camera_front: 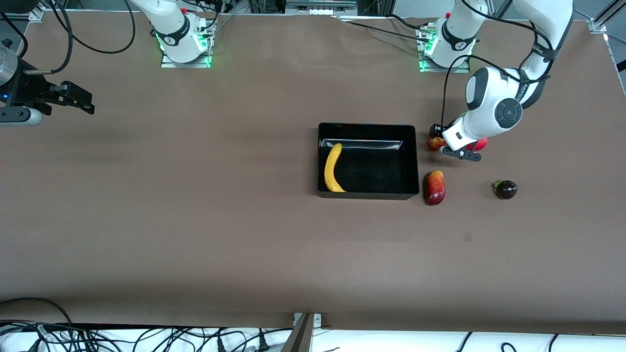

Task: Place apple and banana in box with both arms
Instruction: 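Move the left gripper over the red apple beside the tray, then grasp the red apple with the left gripper and lift it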

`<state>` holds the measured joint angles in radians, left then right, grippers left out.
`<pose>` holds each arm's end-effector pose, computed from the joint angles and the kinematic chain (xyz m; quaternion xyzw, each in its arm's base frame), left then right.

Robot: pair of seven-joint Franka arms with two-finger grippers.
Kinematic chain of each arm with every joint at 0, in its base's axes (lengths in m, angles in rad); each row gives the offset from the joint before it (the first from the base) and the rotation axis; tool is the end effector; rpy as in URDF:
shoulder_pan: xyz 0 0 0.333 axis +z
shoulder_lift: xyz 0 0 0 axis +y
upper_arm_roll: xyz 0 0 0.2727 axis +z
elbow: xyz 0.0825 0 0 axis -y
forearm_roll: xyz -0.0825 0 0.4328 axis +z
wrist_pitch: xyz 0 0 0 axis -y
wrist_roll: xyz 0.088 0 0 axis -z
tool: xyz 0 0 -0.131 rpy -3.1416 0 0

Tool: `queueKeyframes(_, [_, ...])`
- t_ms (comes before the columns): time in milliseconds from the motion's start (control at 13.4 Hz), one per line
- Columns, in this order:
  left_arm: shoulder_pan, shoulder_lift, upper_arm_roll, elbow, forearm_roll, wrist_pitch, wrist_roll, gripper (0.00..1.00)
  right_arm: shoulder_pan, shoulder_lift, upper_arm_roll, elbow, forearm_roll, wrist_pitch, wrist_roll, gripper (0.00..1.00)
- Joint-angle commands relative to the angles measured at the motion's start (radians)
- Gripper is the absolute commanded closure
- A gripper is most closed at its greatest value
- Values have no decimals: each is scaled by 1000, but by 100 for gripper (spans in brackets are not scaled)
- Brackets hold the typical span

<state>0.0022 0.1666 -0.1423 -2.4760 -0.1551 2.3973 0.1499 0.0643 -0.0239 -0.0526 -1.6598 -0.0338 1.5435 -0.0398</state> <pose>0.4547 -0.0725 0.1003 0.9876 -0.0811 -0.1216 0.0575 0.5888 0.0022 0.5233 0.9985 0.0261 -0.0464 0.0156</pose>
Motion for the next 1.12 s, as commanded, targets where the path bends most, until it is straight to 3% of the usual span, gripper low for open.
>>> queueKeyframes(0, [-1, -119, 3, 108, -3, -152, -4, 100, -6, -4, 8, 15, 17, -19, 12, 0])
queueKeyframes(149, [-4, -119, 3, 282, -6, -306, -25, 100, -6, -4, 7, 15, 17, -19, 9, 0])
queueKeyframes(298, [-30, -107, -6, 359, -42, -326, -88, 100, -6, -2, 2, 15, 17, -20, 8, 0])
queueKeyframes(521, [-94, -40, -43, 390, -132, -296, -212, 100, -6, -2, 2, 15, 17, -20, 8, 0])
queueKeyframes(1042, [-223, 158, -69, 384, -120, -66, -326, 100, -6, -4, 4, 15, 17, -22, 11, 0])
